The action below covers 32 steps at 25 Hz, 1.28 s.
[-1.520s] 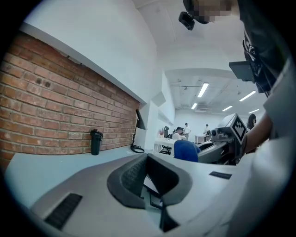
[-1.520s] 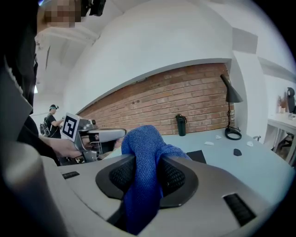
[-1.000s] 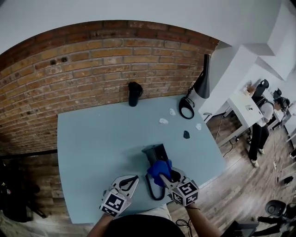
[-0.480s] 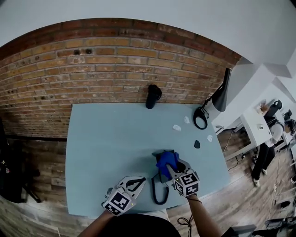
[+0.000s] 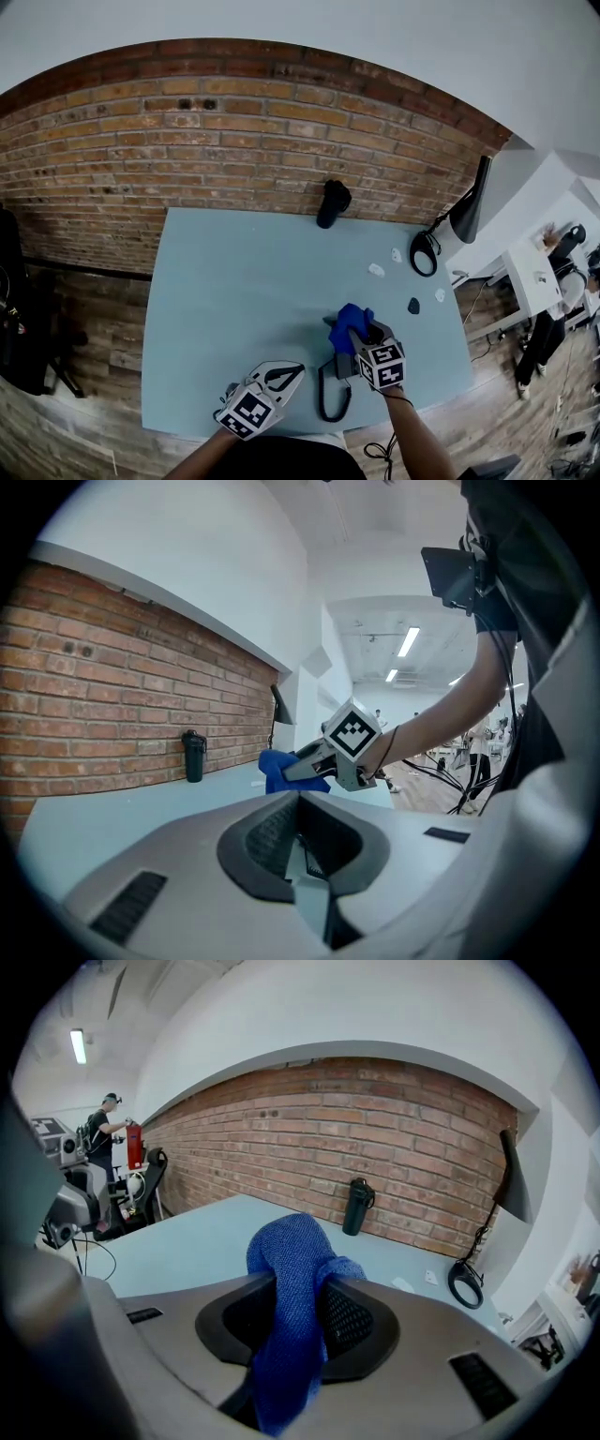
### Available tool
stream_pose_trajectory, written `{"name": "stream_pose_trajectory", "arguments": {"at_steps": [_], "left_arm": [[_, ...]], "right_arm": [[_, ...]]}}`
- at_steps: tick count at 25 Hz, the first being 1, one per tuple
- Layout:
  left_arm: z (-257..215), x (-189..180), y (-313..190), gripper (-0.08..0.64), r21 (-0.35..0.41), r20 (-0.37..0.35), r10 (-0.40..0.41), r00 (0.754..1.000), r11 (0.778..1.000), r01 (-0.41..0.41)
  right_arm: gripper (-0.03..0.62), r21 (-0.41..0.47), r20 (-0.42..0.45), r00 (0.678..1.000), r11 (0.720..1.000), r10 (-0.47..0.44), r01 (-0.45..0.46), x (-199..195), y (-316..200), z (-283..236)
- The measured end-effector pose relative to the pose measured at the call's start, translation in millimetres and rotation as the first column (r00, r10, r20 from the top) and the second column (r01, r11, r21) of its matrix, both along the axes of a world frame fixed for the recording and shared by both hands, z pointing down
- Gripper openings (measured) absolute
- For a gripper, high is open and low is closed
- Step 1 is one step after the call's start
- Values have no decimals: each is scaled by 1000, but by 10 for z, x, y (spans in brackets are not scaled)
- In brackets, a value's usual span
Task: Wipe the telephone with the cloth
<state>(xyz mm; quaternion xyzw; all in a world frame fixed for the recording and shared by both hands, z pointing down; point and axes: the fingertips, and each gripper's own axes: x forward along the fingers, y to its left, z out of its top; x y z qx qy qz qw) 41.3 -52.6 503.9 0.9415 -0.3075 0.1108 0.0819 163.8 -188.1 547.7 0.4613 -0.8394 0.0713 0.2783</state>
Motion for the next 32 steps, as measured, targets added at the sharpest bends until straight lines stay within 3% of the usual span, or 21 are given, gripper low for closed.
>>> {"name": "stream_pose_trajectory", "arguments": {"at_steps": [14,19,25,32], "left_arm": [[132,-90,-77,-4,-45,1,-21,1000,999,21],[163,-141,-145,-5,-58,4,-30,1000,998,30],[233,-195,-217,-3,-78,-3,-38,999,996,38],[272,-117,-209,-3,-90,0,-7,1000,996,7]], "right_arm": [[129,-107,-96,995,994,27,-38,-2,-219,638],[129,-100,-70,994,991,80,-87,14,-283,684],[124,-129,87,987,984,137,-125,85,-237,718],[123,-174,64,988,976,143,-130,48,-215,745]]}}
